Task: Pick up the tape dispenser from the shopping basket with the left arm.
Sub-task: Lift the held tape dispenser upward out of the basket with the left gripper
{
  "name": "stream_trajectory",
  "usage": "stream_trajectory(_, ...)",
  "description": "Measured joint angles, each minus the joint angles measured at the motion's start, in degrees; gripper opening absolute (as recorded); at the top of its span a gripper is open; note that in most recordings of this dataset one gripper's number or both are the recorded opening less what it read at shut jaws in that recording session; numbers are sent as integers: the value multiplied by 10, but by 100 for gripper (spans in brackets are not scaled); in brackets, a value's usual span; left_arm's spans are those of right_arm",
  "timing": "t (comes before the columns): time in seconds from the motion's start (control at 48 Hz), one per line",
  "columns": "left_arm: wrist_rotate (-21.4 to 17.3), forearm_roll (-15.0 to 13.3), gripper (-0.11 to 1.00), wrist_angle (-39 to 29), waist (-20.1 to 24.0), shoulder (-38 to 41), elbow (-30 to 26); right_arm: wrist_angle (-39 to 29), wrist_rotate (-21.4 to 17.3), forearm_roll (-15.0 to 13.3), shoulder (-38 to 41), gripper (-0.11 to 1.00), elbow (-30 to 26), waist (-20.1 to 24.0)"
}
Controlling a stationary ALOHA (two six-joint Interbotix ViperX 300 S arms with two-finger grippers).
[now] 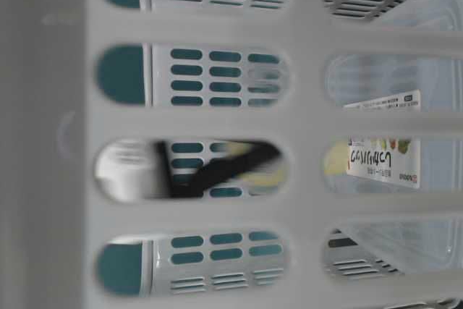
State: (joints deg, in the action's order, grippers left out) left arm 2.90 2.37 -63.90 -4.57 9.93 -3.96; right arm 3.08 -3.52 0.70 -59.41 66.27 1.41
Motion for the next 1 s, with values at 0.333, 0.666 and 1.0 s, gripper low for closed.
stream_trajectory(0.333,-2,0,30,-209,-2,0,-214,0,0,1,0,71,0,0)
stream_trajectory(0.666,0,1,30,-230,-8,26,-242,1,-1,0,0,71,0,0)
stream_trajectory(1.0,0,0,30,-232,-8,25,-242,0,-1,1,0,71,0,0)
